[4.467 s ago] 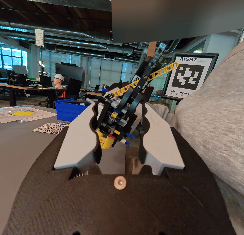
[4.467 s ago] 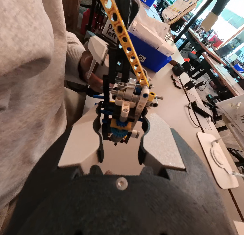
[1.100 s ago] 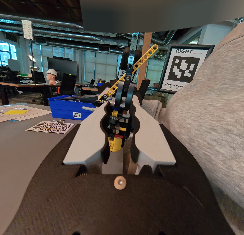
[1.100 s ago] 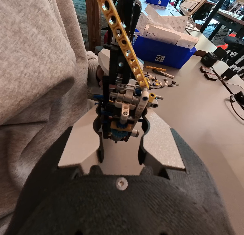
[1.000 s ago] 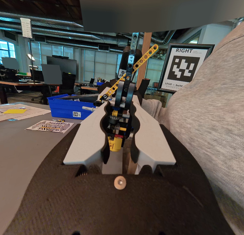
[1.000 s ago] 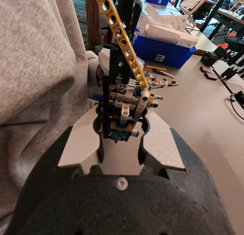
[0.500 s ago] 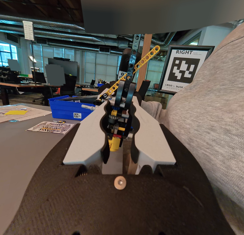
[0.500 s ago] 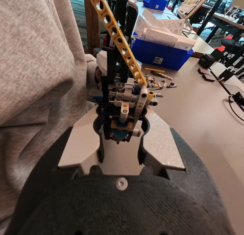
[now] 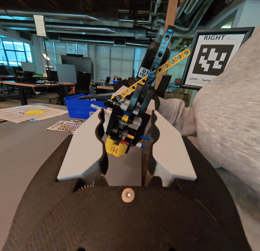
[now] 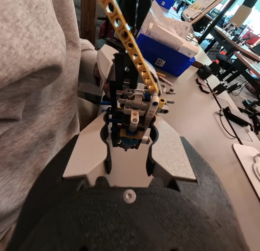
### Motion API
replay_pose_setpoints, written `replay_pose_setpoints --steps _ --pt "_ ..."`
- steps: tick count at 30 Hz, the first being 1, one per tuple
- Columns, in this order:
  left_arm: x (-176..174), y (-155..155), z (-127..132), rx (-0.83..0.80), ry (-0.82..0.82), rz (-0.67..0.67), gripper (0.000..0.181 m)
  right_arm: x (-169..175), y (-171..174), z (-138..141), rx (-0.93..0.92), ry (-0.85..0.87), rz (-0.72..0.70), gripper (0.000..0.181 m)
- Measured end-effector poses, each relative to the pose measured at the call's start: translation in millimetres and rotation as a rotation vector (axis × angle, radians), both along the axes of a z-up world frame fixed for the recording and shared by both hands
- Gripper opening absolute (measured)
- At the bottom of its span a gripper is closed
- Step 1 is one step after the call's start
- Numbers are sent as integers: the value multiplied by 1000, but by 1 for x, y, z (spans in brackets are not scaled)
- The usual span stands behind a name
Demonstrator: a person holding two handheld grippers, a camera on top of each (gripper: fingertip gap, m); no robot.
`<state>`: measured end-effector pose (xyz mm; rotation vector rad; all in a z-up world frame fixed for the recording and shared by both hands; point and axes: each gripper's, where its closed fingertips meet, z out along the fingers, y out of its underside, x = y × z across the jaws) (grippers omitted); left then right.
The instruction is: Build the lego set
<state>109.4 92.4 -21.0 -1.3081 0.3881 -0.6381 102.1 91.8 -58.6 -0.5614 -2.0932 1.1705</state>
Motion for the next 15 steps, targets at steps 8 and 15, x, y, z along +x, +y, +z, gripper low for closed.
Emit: replay_pose_setpoints --steps 8,15 --pt "9 -2 0 14 11 -39 49 3 -3 -4 -12 -36 4 57" --pt "12 3 1 17 -19 -36 45 7 0 -4 -58 -24 -5 57"
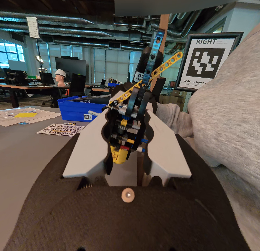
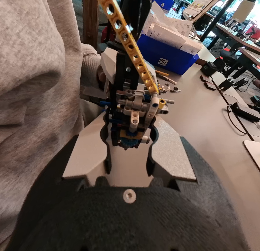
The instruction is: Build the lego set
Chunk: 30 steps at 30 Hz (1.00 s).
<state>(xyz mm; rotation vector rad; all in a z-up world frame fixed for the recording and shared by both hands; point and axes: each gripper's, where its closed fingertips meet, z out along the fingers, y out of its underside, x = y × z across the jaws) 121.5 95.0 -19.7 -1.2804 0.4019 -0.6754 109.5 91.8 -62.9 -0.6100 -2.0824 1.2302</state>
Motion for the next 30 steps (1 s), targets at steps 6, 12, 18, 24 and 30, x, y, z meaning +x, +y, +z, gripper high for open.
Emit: replay_pose_setpoints --steps 6,12,18,24,30 --pt "0 6 -4 -8 15 31 45 -1 4 -5 -51 0 -3 58" --pt "-1 15 -16 -37 79 90 45 0 16 -11 -132 -5 -36 52" --pt "-7 27 -41 -115 195 163 45 -7 31 -32 -147 -57 -93 56" --pt "-25 36 -49 -177 157 227 45 -7 50 -41 -140 -67 -185 58" --pt "-52 30 -23 -161 -176 159 44 -20 51 -8 -282 111 -231 56"
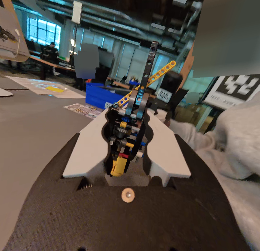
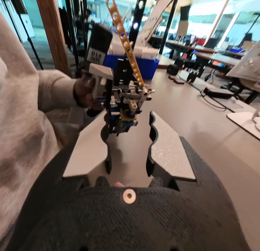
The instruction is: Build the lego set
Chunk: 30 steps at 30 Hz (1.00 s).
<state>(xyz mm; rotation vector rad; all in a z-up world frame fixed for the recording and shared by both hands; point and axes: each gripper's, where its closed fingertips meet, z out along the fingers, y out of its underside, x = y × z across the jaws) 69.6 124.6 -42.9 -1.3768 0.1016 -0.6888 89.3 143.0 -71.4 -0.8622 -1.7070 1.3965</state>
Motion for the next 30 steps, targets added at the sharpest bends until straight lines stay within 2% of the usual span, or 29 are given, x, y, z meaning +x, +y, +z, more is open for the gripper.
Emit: replay_pose_setpoints --steps 2,5,9,15,21,22,23,30 --pt "-3 -6 12 49 -78 -33 43 -4 -3 12 -43 64 -9 54" --pt "-1 -12 19 96 -84 -51 44 -8 -13 23 -79 114 4 54" --pt "6 -10 17 87 -81 -68 44 -13 -21 25 -128 118 3 53" --pt "9 -8 20 99 -105 -60 44 -16 -24 18 -247 45 32 41" --pt "9 -8 21 99 -90 -44 44 -15 -25 19 -326 44 52 41" --pt "10 -9 22 106 -87 -47 47 -16 -25 20 -342 53 57 41" --pt "13 -13 25 128 -87 -72 58 -15 -24 19 -349 53 54 40" --pt "9 -18 29 148 -85 -80 66 -18 -20 8 -341 40 31 40"
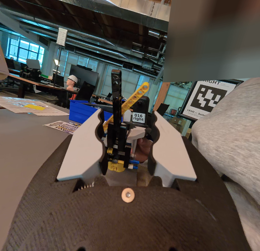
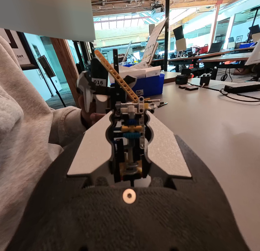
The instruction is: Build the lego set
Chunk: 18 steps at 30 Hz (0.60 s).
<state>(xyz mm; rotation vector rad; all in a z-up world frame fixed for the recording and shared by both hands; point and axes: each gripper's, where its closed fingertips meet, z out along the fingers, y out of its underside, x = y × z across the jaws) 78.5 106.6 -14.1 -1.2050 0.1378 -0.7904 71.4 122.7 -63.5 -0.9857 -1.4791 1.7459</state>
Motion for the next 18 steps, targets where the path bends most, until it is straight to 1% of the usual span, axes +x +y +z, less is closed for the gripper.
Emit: replay_pose_setpoints --steps 4,6,10,14,18 --pt "-5 0 0 -5 -13 4 68 -3 4 -4 -15 -17 -19 40" --pt "-9 0 -1 -12 -18 16 69 -1 7 1 -40 0 -25 40" --pt "-17 1 -1 -18 -41 37 69 2 18 10 -148 42 -28 39" --pt "-18 9 -9 -70 -33 68 60 7 25 21 -245 89 -13 39" --pt "-6 10 -6 -60 -42 46 56 17 34 31 -327 155 23 39"
